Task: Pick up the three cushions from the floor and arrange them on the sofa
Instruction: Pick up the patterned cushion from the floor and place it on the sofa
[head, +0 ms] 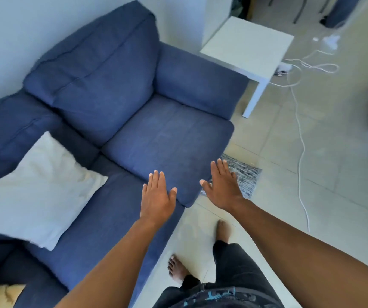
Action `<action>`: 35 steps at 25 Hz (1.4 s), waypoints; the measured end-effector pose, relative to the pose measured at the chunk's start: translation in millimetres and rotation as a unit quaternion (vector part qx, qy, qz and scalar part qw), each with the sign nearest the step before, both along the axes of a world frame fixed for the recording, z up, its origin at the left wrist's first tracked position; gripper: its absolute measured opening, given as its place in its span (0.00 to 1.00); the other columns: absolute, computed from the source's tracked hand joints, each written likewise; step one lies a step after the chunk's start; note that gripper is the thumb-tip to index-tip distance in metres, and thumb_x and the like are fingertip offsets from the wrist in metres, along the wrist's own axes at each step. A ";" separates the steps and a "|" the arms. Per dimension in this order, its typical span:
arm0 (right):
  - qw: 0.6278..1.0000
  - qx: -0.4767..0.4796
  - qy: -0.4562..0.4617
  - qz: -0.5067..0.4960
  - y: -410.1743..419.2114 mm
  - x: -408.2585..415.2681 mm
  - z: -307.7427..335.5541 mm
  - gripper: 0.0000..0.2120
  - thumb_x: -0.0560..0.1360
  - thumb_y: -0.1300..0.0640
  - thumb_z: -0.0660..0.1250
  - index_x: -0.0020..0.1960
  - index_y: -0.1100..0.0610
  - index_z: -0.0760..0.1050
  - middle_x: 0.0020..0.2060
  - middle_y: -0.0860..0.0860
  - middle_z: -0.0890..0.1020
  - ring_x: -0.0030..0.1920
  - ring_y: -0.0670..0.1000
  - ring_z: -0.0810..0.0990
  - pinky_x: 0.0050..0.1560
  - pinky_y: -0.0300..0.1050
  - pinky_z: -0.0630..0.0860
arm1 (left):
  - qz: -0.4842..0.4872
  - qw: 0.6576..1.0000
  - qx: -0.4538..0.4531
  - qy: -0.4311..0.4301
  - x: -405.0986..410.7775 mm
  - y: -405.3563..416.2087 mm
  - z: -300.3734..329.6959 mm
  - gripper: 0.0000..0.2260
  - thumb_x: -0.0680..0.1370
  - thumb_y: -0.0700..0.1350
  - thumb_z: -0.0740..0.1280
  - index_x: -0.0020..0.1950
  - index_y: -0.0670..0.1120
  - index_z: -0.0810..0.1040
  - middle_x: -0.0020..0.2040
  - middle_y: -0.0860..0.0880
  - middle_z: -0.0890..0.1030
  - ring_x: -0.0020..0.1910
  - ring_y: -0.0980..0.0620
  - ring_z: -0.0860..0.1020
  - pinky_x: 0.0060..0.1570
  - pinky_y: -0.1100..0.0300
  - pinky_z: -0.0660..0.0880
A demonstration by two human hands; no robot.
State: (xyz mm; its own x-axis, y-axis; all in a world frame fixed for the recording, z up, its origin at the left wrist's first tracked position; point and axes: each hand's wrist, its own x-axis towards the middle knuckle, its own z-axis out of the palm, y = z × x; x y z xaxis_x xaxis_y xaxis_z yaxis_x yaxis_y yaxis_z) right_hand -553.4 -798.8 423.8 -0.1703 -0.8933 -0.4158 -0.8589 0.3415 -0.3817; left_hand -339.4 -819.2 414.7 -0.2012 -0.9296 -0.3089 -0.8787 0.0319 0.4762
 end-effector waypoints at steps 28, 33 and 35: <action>0.971 0.076 -0.041 -0.222 -51.3 -316.3 -340.6 0.38 0.84 0.47 0.63 0.84 0.64 0.52 0.84 0.65 0.53 0.85 0.64 0.51 0.81 0.65 0.57 | -0.244 0.949 0.157 -0.122 -360.8 -152.5 -314.2 0.30 0.86 0.52 0.59 0.84 0.40 0.55 0.85 0.40 0.55 0.84 0.42 0.54 0.82 0.46 0.56; 0.964 0.100 -0.056 -0.238 -61.3 -327.5 -490.5 0.39 0.84 0.46 0.63 0.84 0.65 0.51 0.84 0.66 0.53 0.84 0.66 0.52 0.81 0.64 0.58 | -0.208 0.948 0.193 -0.144 -376.0 -175.5 -469.0 0.29 0.86 0.52 0.58 0.84 0.41 0.56 0.85 0.41 0.56 0.83 0.42 0.56 0.80 0.46 0.58; 0.965 0.104 -0.062 -0.232 -65.3 -335.0 -544.0 0.39 0.84 0.44 0.62 0.84 0.65 0.51 0.84 0.67 0.53 0.84 0.66 0.52 0.81 0.65 0.58 | -0.169 0.953 0.203 -0.148 -381.0 -180.8 -523.5 0.29 0.86 0.53 0.59 0.84 0.42 0.57 0.84 0.42 0.59 0.82 0.41 0.60 0.79 0.45 0.61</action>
State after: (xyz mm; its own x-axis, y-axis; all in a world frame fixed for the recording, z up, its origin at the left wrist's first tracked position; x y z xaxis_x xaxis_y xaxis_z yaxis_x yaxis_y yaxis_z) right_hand -888.4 -864.1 -120.1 -0.4695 -0.6275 -0.6211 -0.5463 0.7591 -0.3540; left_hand -720.4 -1000.0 -108.7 -0.3157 -0.6188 -0.7194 -0.9489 0.2025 0.2422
